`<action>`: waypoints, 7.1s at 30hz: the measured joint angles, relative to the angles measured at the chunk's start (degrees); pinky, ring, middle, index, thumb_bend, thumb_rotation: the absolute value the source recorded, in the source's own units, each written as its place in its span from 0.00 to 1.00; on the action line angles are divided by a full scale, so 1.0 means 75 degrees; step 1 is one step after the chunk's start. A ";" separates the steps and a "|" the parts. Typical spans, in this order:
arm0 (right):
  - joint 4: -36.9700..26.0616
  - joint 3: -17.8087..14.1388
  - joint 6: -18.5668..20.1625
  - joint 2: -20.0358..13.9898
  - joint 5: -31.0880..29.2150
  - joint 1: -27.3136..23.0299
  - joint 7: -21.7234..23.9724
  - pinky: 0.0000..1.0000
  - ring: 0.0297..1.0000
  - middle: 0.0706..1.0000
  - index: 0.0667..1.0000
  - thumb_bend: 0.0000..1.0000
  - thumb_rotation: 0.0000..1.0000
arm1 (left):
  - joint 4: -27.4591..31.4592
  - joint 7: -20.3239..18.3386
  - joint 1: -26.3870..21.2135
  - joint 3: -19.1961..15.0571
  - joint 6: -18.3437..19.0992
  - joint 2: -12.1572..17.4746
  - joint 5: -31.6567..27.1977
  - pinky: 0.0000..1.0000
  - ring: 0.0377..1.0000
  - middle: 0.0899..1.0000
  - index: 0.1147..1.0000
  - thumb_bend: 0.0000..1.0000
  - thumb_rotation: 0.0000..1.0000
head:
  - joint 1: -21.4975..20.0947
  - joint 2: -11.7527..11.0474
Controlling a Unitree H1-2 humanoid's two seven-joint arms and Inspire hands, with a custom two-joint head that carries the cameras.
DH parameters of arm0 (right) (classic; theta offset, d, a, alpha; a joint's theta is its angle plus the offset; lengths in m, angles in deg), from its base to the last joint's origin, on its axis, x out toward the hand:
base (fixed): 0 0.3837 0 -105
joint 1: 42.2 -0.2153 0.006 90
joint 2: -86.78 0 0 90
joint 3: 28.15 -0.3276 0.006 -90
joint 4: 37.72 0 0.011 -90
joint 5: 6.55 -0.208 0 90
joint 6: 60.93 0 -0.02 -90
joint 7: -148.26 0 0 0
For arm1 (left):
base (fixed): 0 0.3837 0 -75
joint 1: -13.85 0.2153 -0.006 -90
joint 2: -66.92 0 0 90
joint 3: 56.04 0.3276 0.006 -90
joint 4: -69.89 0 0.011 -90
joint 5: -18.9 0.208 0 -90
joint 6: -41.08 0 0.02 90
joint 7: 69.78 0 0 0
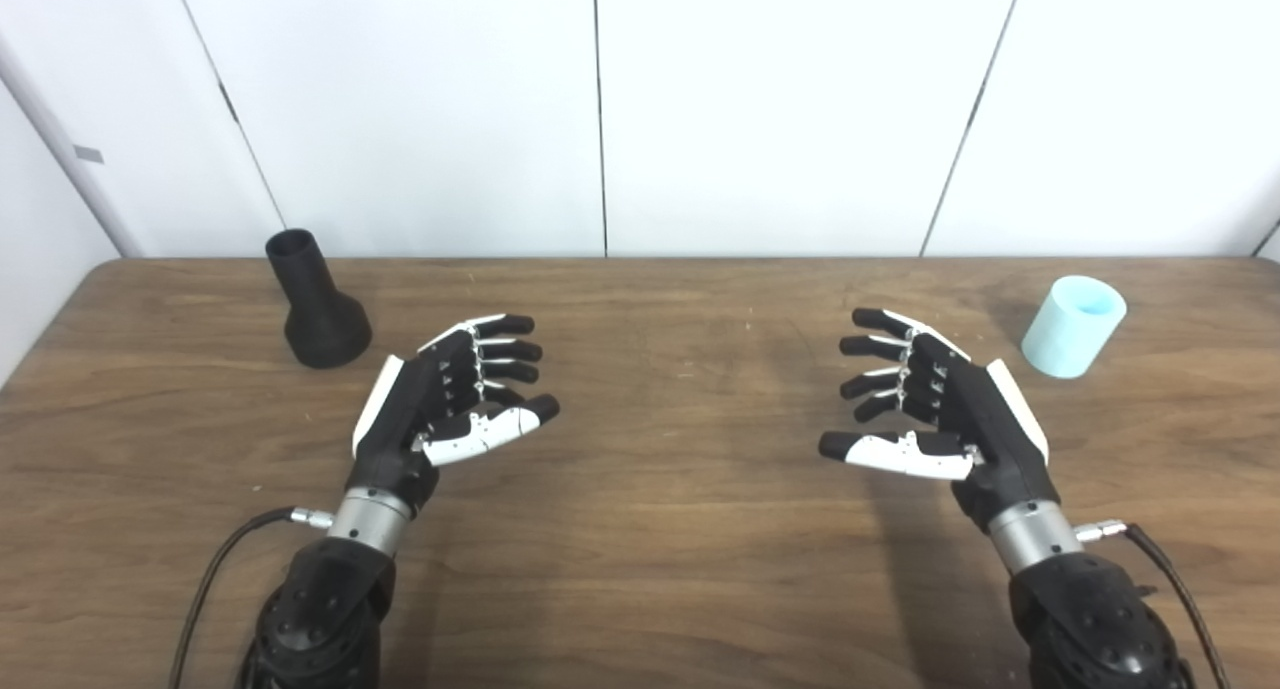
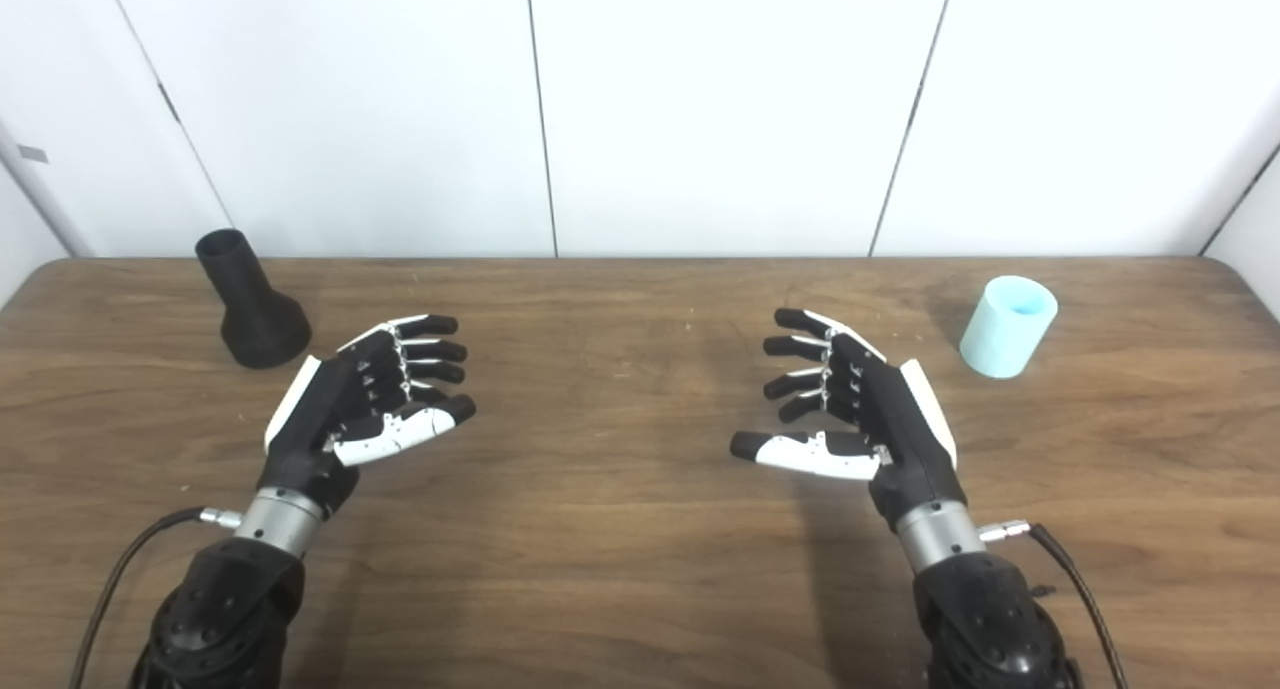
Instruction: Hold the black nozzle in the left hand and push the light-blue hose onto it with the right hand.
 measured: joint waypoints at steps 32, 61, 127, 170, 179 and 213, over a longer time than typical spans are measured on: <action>0.0520 -0.0461 -0.0466 -0.0241 -0.0481 0.0087 0.0092 0.54 0.59 0.72 0.79 0.73 0.05 | -0.0731 0.0066 -0.0017 0.0375 -0.0624 -0.0368 0.0196 0.47 0.58 0.59 0.58 0.73 0.07 | 0.2588 -0.1217; 0.0863 -0.0669 -0.0976 -0.0455 -0.1088 0.0255 0.0321 0.51 0.58 0.74 0.80 0.68 0.00 | -0.0743 0.0604 -0.0200 -0.0299 -0.0796 -0.0330 0.0625 0.45 0.58 0.61 0.58 0.70 0.07 | 0.3094 -0.1582; 0.1127 -0.0776 -0.1206 -0.0466 -0.1172 0.0207 0.0325 0.53 0.59 0.73 0.80 0.68 0.00 | -0.2060 0.0794 -0.1984 -0.0247 0.1706 0.2557 0.3746 0.93 0.99 0.94 0.95 0.97 0.24 | 0.3059 -0.1512; 0.0841 -0.0743 -0.0960 -0.0612 -0.1236 0.0365 0.0390 0.54 0.60 0.75 0.83 0.67 0.00 | -0.3121 0.0678 -0.2081 0.0304 0.2504 0.2282 0.4153 0.99 0.98 0.93 0.89 0.96 0.21 | 0.3023 -0.1254; 0.0807 -0.0741 -0.0911 -0.0627 -0.1236 0.0414 0.0407 0.55 0.60 0.75 0.83 0.67 0.00 | -0.3270 0.0682 -0.2172 0.0304 0.2504 0.2281 0.4178 0.94 0.97 0.93 0.89 0.95 0.21 | 0.3023 -0.1207; 0.0727 -0.0742 -0.0803 -0.0676 -0.1231 0.0434 0.0452 0.52 0.60 0.74 0.80 0.71 0.05 | -0.4205 0.1266 -0.2536 0.0516 0.1912 0.2223 0.3607 0.97 0.90 0.84 0.82 0.89 0.19 | 0.2906 -0.1078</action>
